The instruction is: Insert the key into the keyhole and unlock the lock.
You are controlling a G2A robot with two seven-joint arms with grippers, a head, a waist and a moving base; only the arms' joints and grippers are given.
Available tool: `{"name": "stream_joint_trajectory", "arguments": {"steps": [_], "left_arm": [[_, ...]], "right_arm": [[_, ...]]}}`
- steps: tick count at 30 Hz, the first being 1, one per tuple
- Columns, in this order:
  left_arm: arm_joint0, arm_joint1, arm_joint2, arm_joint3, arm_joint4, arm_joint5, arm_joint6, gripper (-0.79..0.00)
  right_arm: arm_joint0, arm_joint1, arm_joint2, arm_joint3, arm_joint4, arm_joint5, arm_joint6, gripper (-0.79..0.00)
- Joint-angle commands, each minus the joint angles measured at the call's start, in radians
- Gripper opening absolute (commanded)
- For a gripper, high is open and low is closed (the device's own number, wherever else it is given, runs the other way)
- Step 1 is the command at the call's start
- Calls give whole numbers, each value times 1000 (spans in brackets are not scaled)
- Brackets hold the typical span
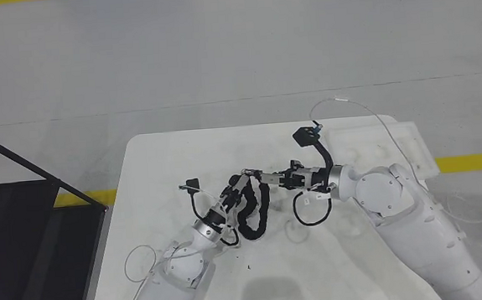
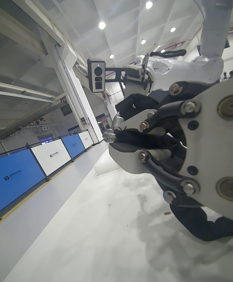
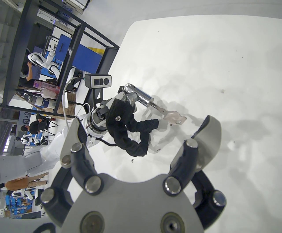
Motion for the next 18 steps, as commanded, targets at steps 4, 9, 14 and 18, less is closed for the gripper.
{"name": "stream_joint_trajectory", "arguments": {"steps": [4,9,14,18], "left_arm": [[-2,-2,-4,8,-48,-15,-25,-785],[-7,-5,-8,19,-96,-33,-51,-785],[-7,-6,-13,21,-146,-57,-76,-785],[-7,-7,-19,22,-154,-62,-87,-785]], "right_arm": [[1,-2,4,24,17,-11,-15,0],[-7,1,27,23,43,-20,-23,0],[-23,3,52,21,118,-33,-11,0],[-30,3,57,33,146,-33,-1,0]]}}
